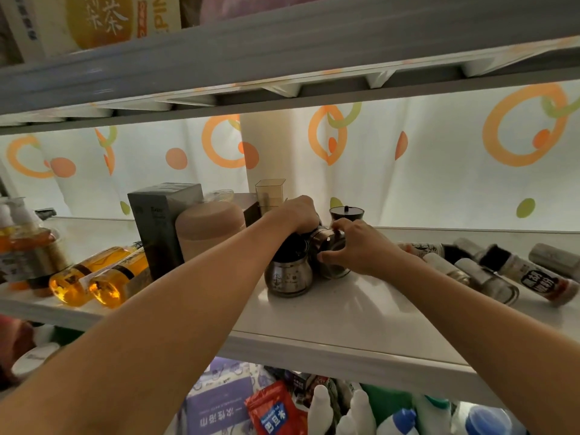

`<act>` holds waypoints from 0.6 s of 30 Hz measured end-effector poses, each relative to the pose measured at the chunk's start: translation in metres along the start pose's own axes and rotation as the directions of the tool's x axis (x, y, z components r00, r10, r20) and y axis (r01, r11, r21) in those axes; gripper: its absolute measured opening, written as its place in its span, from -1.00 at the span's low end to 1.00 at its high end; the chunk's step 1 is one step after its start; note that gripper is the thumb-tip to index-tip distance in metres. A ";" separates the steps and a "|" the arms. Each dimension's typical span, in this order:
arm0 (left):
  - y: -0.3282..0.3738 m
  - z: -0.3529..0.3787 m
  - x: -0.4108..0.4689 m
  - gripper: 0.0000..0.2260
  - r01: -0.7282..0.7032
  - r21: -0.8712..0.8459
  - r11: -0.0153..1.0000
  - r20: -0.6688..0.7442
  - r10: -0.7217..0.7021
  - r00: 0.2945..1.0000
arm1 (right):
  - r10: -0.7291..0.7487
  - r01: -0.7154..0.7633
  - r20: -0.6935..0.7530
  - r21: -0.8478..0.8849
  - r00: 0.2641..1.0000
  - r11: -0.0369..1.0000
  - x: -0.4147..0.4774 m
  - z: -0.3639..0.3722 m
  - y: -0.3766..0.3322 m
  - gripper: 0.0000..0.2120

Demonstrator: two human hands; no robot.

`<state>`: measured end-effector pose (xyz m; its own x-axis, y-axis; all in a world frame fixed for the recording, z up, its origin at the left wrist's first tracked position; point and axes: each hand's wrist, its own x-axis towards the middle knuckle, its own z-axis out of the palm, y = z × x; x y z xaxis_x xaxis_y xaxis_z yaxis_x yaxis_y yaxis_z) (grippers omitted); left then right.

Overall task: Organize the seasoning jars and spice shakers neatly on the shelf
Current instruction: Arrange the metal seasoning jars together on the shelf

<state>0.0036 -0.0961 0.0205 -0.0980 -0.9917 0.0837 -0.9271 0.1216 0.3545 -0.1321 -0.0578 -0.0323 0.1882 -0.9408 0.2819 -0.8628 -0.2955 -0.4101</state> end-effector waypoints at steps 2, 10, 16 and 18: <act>0.003 0.001 0.000 -0.80 -0.012 -0.002 1.000 -0.012 0.012 1.000 | 0.019 -0.019 -0.011 -0.003 1.000 1.000 -0.004 0.000 -0.001 -0.28; 0.018 -0.005 -0.016 -0.78 -0.124 -0.030 0.992 -0.087 0.121 0.989 | 0.038 -0.037 -0.059 0.025 0.998 0.999 -0.032 -0.002 0.002 -0.33; 0.026 -0.007 -0.037 -0.78 -0.169 -0.062 0.984 -0.097 0.162 0.982 | 0.087 -0.080 -0.137 0.055 0.987 0.995 -0.055 0.005 0.002 -0.24; 0.029 -0.007 -0.045 -0.79 -0.186 -0.071 0.980 -0.096 0.179 0.979 | 0.110 -0.095 -0.167 0.096 0.980 0.991 -0.060 0.009 0.004 -0.16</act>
<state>-0.0163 -0.0481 0.0335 -0.2271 -0.9451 0.2348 -0.8646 0.3066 0.3981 -0.1421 -0.0042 -0.0590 0.0106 -0.9265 0.3760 -0.8276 -0.2192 -0.5168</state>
